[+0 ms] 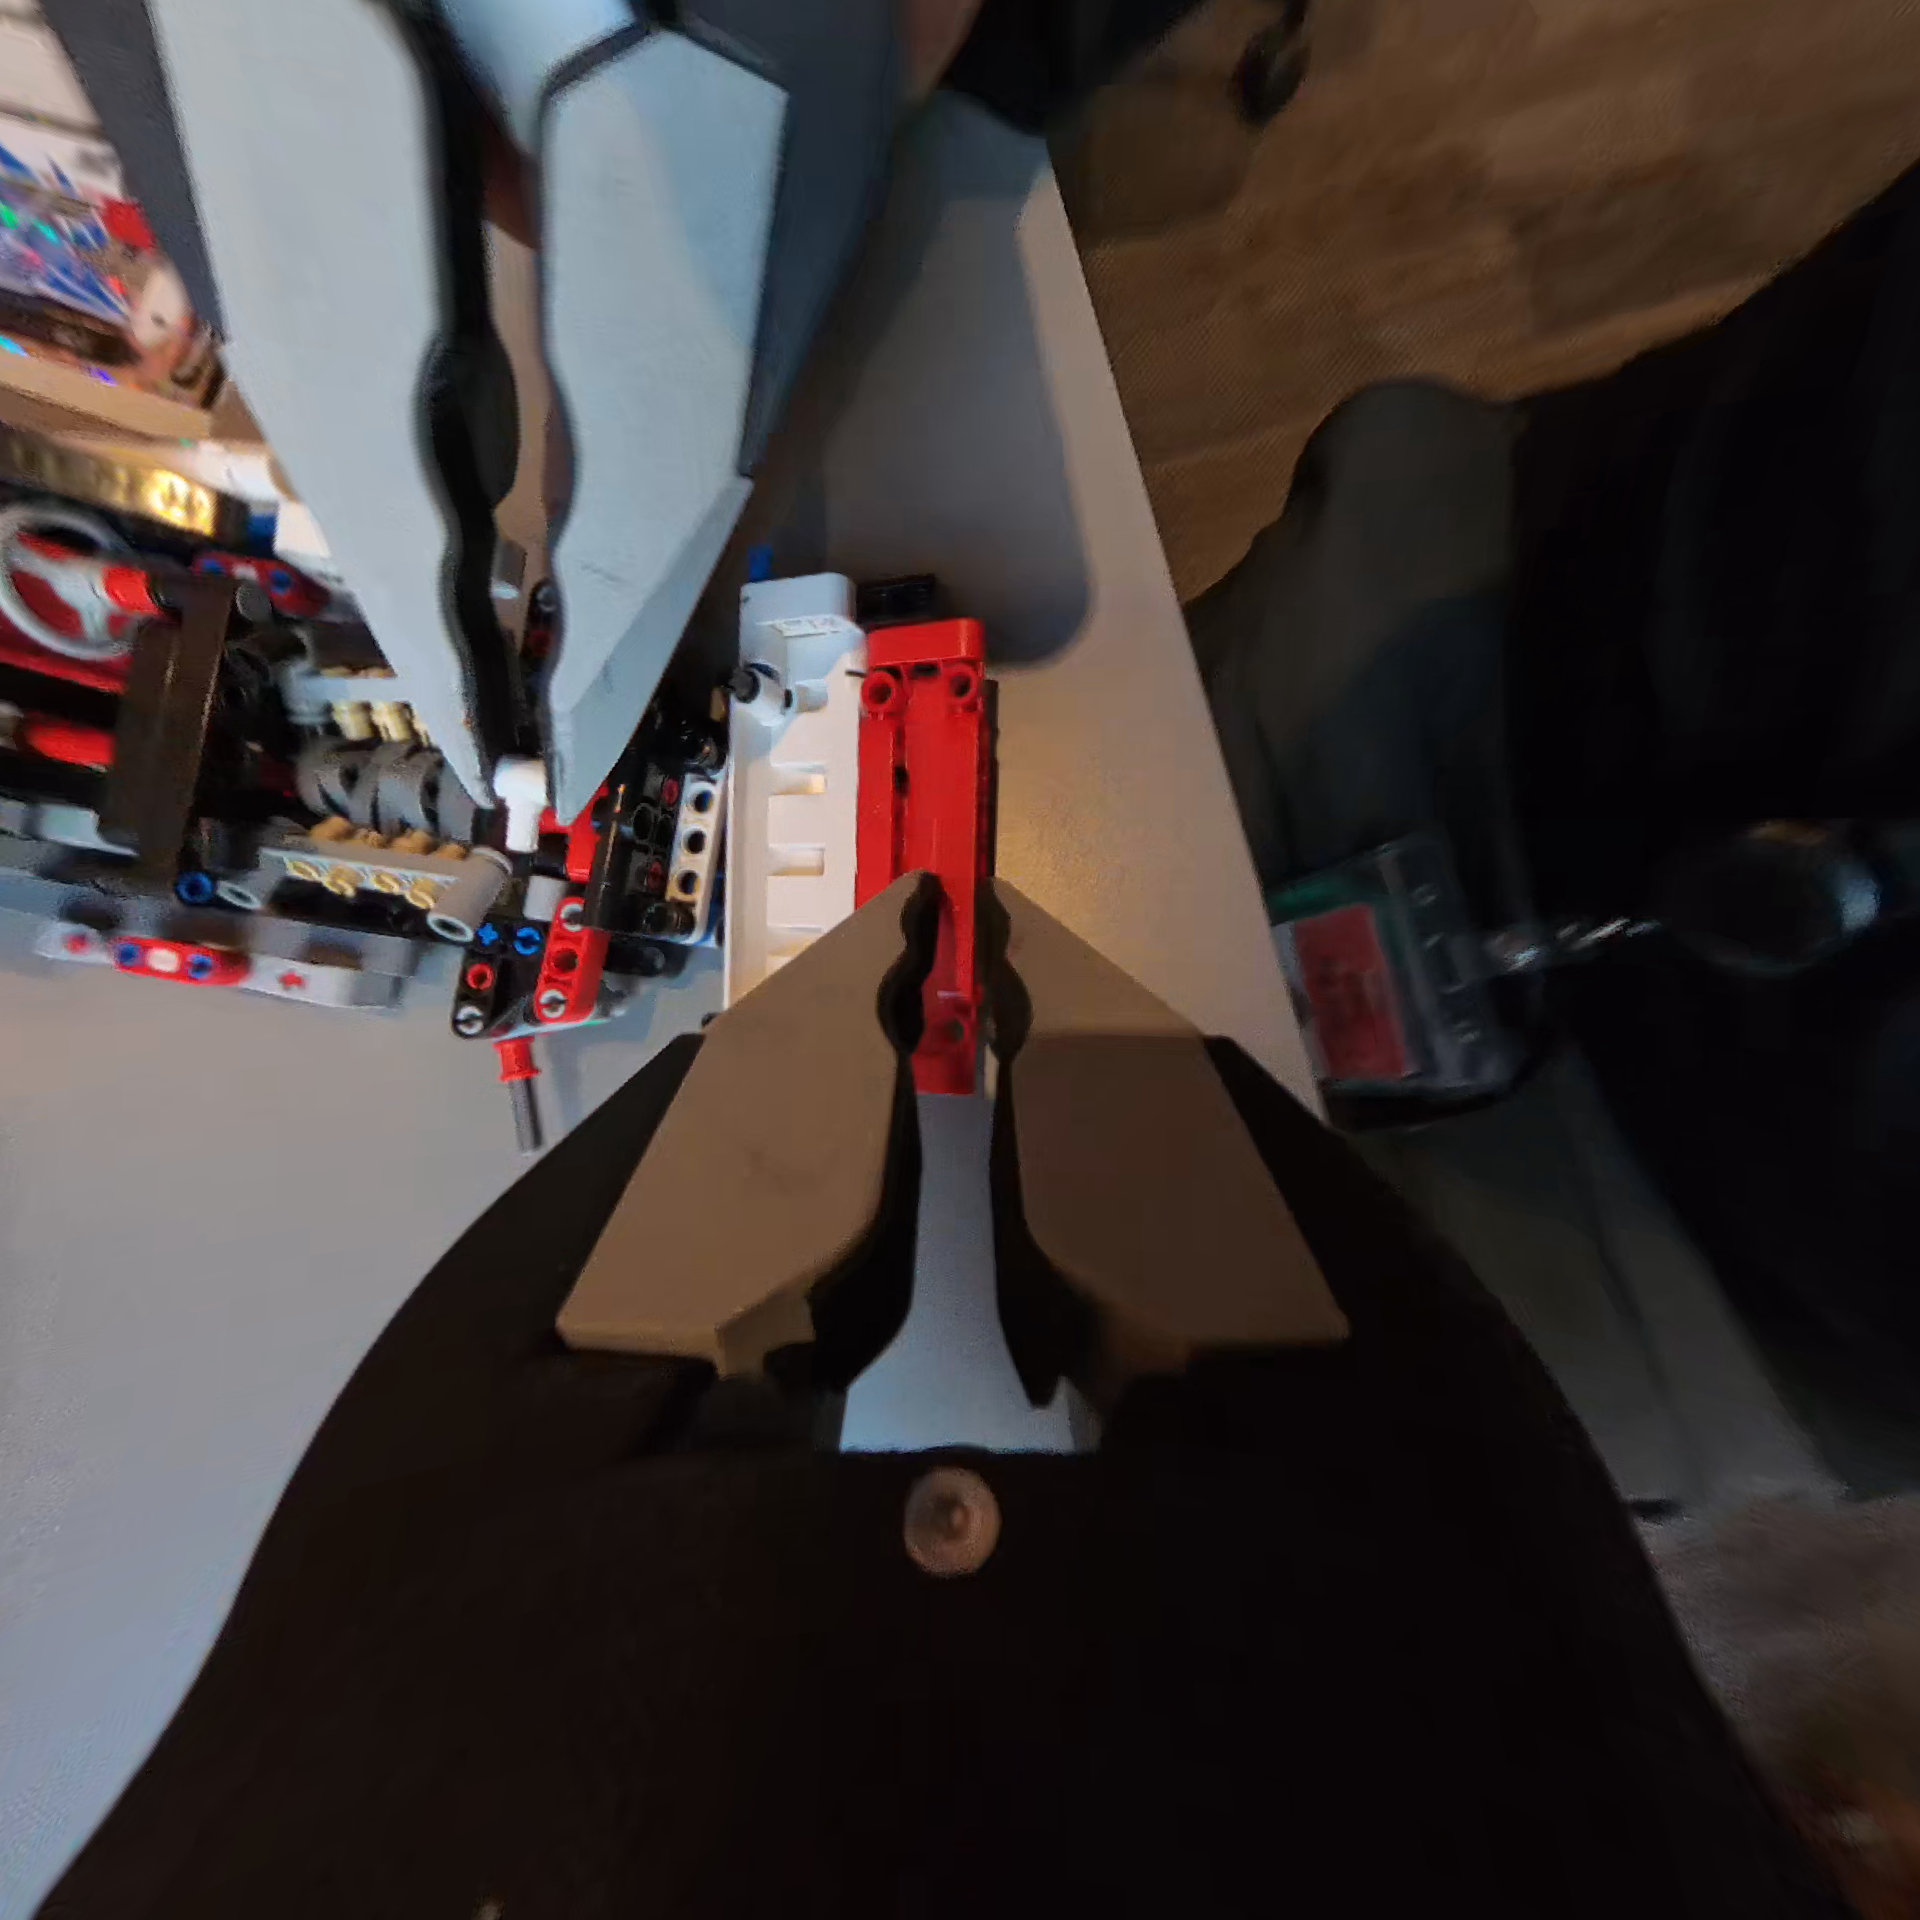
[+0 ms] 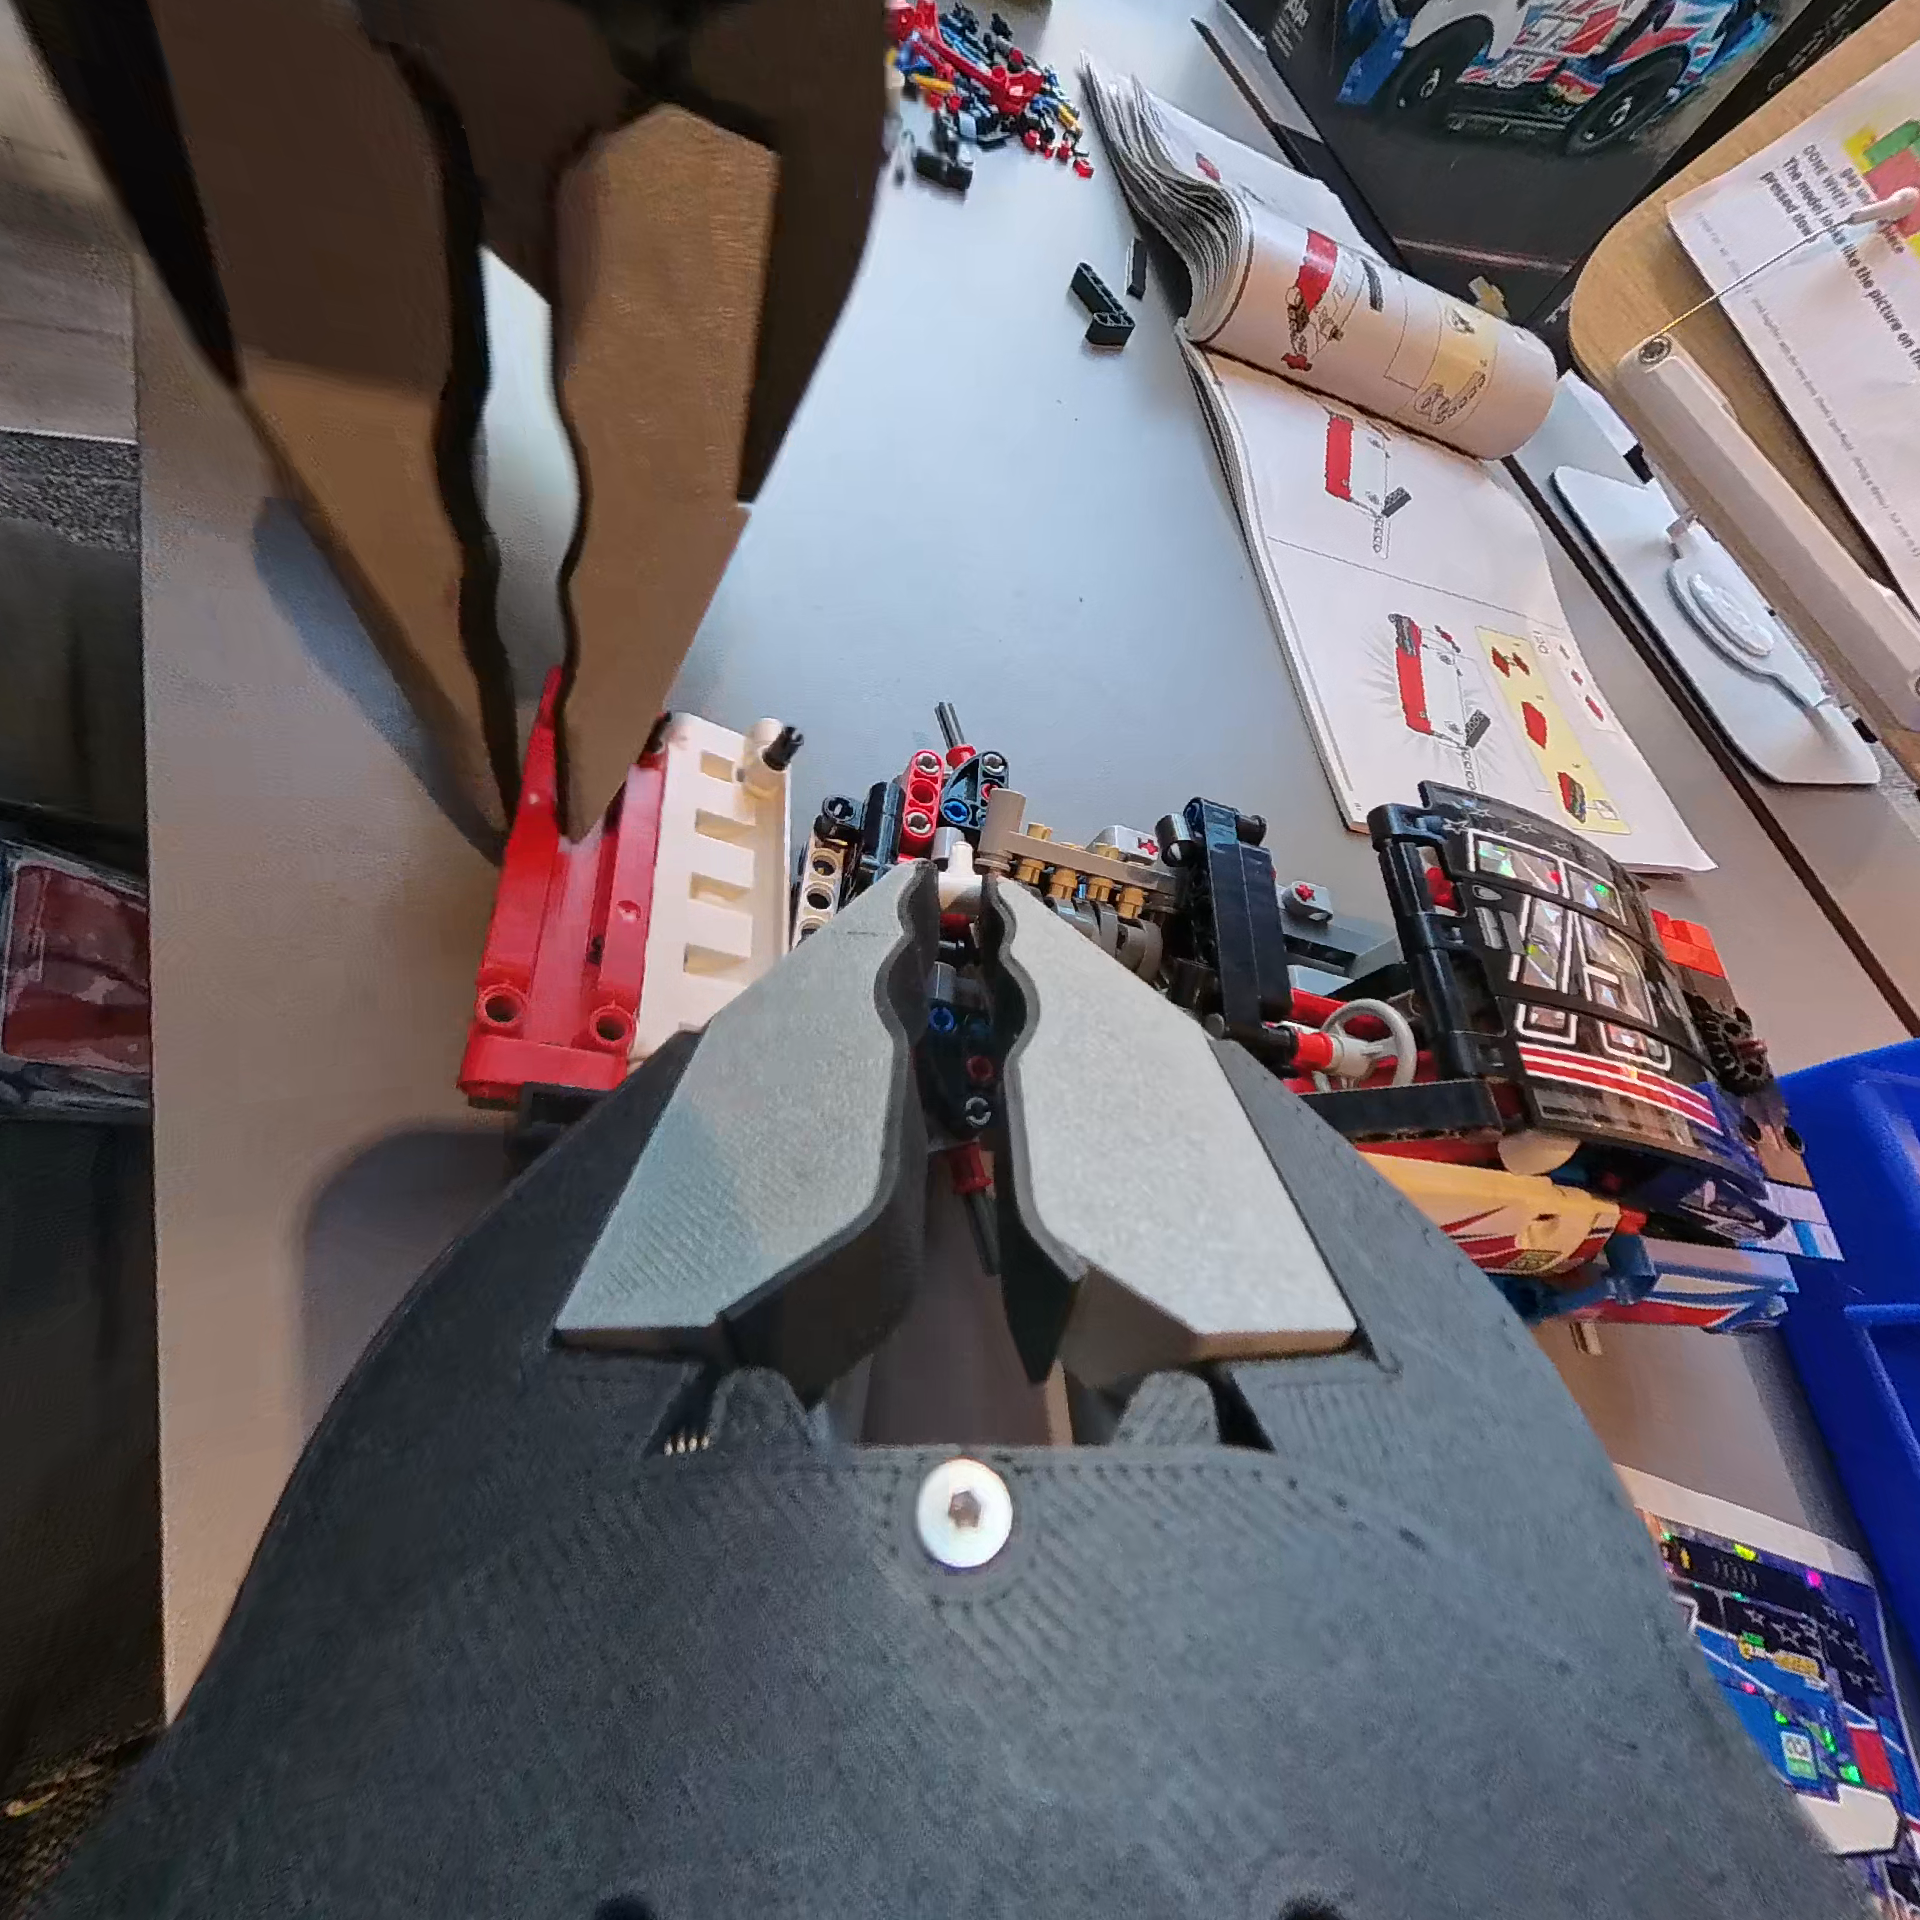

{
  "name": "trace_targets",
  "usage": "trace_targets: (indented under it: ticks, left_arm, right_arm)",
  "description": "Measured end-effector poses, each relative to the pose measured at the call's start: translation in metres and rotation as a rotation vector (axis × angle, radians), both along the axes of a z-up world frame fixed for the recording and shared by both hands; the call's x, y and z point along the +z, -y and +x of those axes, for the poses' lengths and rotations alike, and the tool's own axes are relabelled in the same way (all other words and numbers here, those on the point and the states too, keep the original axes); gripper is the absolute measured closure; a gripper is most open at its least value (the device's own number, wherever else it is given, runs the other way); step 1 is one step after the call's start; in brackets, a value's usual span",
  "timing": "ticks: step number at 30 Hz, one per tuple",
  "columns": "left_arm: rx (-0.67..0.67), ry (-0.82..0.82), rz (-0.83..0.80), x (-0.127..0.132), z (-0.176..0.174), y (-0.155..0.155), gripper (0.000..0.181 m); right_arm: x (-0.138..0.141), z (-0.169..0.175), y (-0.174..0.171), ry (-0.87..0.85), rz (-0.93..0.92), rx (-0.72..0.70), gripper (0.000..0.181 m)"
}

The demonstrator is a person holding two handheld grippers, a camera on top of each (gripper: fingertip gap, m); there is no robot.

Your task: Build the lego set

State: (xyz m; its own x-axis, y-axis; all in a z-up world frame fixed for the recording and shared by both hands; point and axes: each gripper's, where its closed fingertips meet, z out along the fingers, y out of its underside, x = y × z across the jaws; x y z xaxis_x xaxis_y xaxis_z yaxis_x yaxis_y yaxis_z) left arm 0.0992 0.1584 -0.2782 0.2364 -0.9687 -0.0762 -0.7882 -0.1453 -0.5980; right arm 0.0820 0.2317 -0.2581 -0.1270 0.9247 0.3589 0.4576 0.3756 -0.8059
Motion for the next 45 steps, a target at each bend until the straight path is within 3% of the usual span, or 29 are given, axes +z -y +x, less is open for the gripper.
trace_targets:
  ticks: [7, 10, 19, 23, 27, 30, 33, 36, 41, 44, 45]
  left_arm:
    - [0.068, 0.232, -0.615, 0.028, -0.002, -0.002, 0.178]
    - [0.064, 0.338, -0.804, 0.038, -0.003, -0.013, 0.177]
    - [0.142, 0.505, -0.973, 0.04, -0.018, -0.043, 0.181]
    - [0.203, 0.5, -0.853, 0.036, -0.022, -0.053, 0.181]
    - [0.169, 0.364, -0.433, 0.054, -0.035, -0.041, 0.178]
    - [0.125, 0.249, -0.152, 0.051, -0.03, -0.014, 0.145]
    - [0.054, 0.168, 0.076, 0.036, -0.018, 0.002, 0.133]
    - [-0.058, 0.051, 0.168, 0.017, -0.01, 0.011, 0.132]
    - [-0.207, -0.162, 0.293, -0.001, -0.011, -0.003, 0.136]
    - [-0.272, -0.192, 0.237, -0.01, -0.007, 0.0, 0.162]
    - [-0.289, -0.184, 0.245, -0.01, -0.005, -0.001, 0.162]
  right_arm:
    - [0.0, 0.0, 0.001, 0.003, -0.024, 0.028, 0.177]
    - [0.0, 0.0, 0.001, 0.003, -0.023, 0.022, 0.177]
    - [0.006, 0.005, -0.01, -0.029, -0.091, -0.015, 0.176]
    - [0.009, 0.01, -0.018, -0.05, -0.112, -0.053, 0.177]
    - [0.009, 0.017, -0.019, -0.052, -0.072, -0.07, 0.177]
    - [0.013, 0.023, -0.017, -0.076, -0.089, -0.071, 0.177]
    - [0.017, 0.028, -0.009, -0.093, -0.113, -0.059, 0.177]
    - [0.02, 0.034, 0.005, -0.094, -0.119, -0.03, 0.177]
    - [0.024, 0.047, 0.025, -0.084, -0.109, 0.003, 0.177]
    - [0.028, 0.052, 0.028, -0.091, -0.119, 0.003, 0.177]
    - [0.029, 0.052, 0.029, -0.096, -0.125, 0.005, 0.177]
